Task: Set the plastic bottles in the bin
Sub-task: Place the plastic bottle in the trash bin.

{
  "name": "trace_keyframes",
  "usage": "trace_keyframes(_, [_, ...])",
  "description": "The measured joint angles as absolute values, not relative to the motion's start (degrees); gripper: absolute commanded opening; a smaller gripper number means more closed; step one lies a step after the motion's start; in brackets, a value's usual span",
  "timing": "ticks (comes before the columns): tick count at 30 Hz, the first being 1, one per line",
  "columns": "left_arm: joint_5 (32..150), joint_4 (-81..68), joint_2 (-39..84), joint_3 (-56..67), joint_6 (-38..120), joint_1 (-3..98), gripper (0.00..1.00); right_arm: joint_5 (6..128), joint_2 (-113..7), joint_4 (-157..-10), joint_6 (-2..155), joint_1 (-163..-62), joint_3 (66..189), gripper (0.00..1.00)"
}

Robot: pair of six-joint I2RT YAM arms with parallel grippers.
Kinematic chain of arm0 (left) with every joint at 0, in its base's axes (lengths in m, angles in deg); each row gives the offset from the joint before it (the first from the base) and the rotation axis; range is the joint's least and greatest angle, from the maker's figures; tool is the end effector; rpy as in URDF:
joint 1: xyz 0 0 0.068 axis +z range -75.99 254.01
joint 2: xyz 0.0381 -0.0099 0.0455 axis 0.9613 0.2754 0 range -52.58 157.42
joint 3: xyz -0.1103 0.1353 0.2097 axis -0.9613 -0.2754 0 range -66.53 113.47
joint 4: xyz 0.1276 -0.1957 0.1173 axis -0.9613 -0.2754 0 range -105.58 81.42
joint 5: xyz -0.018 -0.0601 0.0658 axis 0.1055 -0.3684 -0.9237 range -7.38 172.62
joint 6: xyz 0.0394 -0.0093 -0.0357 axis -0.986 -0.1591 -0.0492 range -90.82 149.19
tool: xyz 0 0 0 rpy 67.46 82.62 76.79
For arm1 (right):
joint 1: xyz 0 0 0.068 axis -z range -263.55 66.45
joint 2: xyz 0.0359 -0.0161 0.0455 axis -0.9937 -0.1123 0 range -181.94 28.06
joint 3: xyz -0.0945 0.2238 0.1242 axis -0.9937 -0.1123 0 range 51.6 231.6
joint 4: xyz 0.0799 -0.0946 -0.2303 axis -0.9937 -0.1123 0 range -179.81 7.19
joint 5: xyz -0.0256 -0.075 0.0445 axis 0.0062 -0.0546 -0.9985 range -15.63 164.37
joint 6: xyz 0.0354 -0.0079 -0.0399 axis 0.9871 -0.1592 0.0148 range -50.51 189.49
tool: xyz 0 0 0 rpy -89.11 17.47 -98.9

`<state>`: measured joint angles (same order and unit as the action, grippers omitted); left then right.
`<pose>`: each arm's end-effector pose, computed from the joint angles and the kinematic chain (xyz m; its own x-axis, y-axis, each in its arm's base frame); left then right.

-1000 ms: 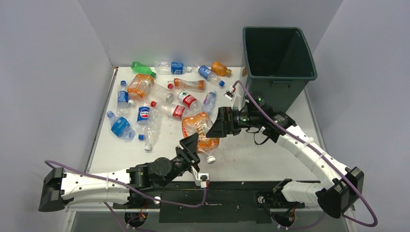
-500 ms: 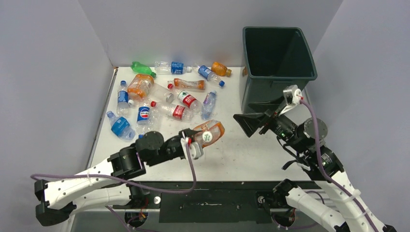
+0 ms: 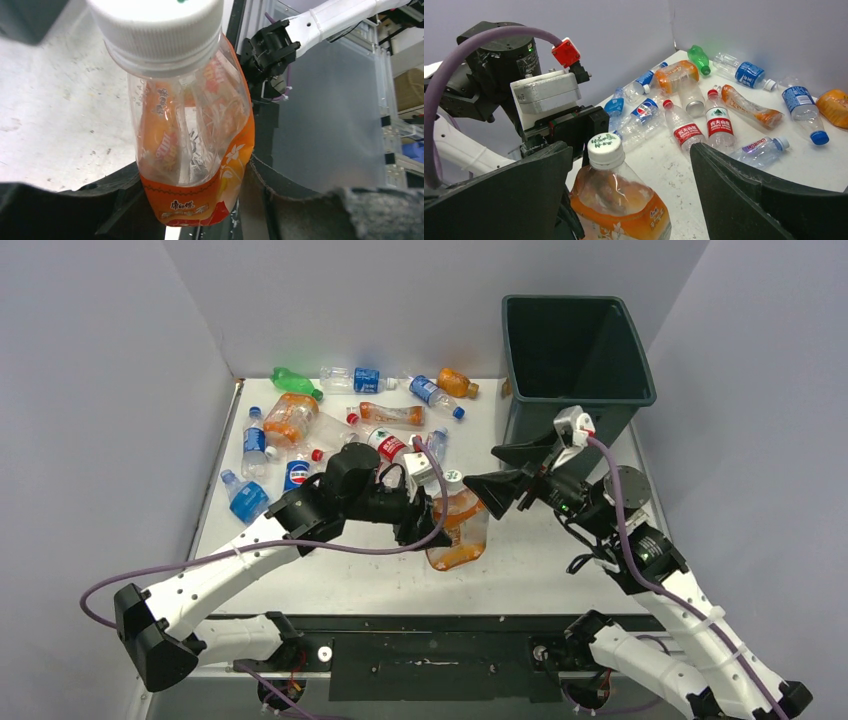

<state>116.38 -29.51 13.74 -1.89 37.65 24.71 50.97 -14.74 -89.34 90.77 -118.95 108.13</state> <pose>0.1521 -0.2071 0.3683 -0.3900 0.2656 -0.8817 0.9174 0.1943 -0.3472 0.1189 0.1018 0.4227 -0.2143 0.2562 -0.9426 -0.8317 0.4582 0.3136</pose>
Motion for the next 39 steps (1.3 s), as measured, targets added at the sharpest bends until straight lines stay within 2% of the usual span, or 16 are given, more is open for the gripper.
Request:
trace_keyframes(6, [118.2, -29.4, 14.6, -2.7, 40.7, 25.4, 0.00, 50.3, -19.9, -91.9, 89.0, -119.9, 111.0, 0.72])
trace_keyframes(12, [118.3, -28.9, 14.6, -3.3, 41.0, 25.7, 0.00, 51.4, -24.1, -94.4, 87.3, -125.0, 112.4, 0.68])
trace_keyframes(19, [117.5, -28.6, 14.0, -4.9, 41.0, 25.7, 0.00, 55.8, -28.3, -97.1, 85.9, -130.2, 113.8, 0.28])
trace_keyframes(21, [117.0, -28.5, 13.6, -5.3, 41.1, 25.7, 0.02, 56.2, -29.0, -97.9, 86.0, -130.2, 114.4, 0.08])
trace_keyframes(22, [117.0, -28.4, 13.4, -5.5, 41.2, 25.8, 0.17, 56.7, -29.5, -98.3, 85.7, -130.2, 115.0, 0.06])
trace_keyframes(23, [117.0, -28.2, 13.0, -5.8, 41.2, 25.8, 0.43, 56.9, -29.7, -98.6, 85.7, -130.2, 115.4, 0.05])
trace_keyframes(26, [116.1, -26.2, 11.8, -7.4, 41.1, 25.9, 1.00, 58.0, -29.9, -99.7, 85.5, -130.7, 116.0, 0.05])
trace_keyframes(27, [115.6, -24.9, 10.9, -8.5, 40.9, 25.8, 0.97, 59.3, -29.9, -100.4, 85.4, -130.7, 116.5, 0.05])
trace_keyframes(33, [107.0, -11.6, -1.9, -22.1, 40.8, 25.8, 0.96, 72.0, -30.3, -105.9, 82.1, -130.5, 125.6, 0.05])
trace_keyframes(39, [97.3, 0.0, -12.5, -31.0, 40.0, 26.7, 0.96, 89.6, -33.0, -98.3, 76.0, -129.5, 141.4, 0.05])
